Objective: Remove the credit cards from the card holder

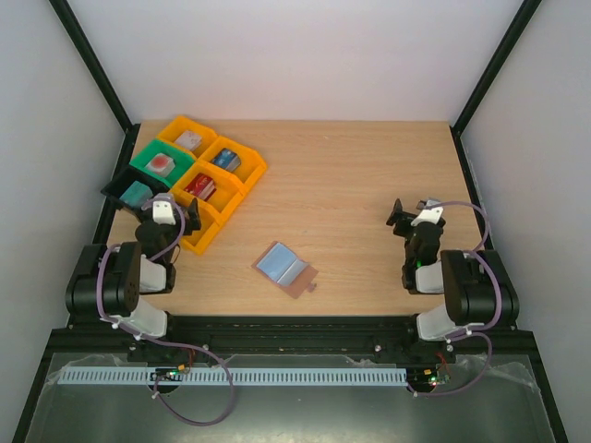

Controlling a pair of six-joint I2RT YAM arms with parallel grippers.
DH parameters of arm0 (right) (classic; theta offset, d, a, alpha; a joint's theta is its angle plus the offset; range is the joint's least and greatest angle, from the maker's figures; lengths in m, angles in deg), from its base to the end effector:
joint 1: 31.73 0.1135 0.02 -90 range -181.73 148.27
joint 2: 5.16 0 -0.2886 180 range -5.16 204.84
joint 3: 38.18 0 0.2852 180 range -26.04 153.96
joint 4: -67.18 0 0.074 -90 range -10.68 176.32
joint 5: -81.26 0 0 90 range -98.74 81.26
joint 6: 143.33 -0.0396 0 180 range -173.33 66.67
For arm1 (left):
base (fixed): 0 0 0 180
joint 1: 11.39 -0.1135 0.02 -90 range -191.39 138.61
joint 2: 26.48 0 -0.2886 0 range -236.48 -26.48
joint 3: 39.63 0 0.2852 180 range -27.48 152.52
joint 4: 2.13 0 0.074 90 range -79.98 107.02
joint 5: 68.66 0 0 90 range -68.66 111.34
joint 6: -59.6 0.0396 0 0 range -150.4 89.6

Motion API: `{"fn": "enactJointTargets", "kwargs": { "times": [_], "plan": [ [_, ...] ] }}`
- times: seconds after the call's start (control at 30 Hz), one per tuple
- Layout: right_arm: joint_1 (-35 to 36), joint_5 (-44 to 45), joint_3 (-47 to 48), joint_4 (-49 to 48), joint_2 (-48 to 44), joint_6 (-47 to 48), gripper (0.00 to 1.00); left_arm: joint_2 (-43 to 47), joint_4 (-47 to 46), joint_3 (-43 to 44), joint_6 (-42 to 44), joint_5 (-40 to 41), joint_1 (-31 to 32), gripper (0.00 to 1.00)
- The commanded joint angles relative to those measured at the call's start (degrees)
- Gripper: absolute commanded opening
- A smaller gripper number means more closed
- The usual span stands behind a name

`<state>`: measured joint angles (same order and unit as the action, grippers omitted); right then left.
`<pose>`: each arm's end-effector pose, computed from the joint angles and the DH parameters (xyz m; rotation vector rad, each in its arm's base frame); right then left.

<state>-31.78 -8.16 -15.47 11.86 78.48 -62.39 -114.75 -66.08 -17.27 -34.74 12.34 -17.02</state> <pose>0.2397 -0.0006 0.1399 0.1403 1.6640 0.1105 0.2402 0.0175 0.1377 -0.0178 1.6055 -0.1086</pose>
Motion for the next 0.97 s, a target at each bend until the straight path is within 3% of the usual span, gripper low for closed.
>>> {"fn": "enactJointTargets", "kwargs": {
  "times": [0.0,0.73,0.93],
  "plan": [
    [-0.42,-0.15,1.96,-5.81,3.76,0.37,0.99,-1.05,-4.99,1.39,1.1,-2.19,0.6,0.99],
    [-1.09,-1.24,2.63,-4.0,3.62,0.11,0.99,-0.43,-3.52,1.65,1.44,-1.87,0.79,0.99],
    [-1.09,-1.21,2.55,-4.18,3.6,0.07,0.99,-0.35,-1.84,2.69,2.2,2.49,2.67,1.0]
  ]
}}
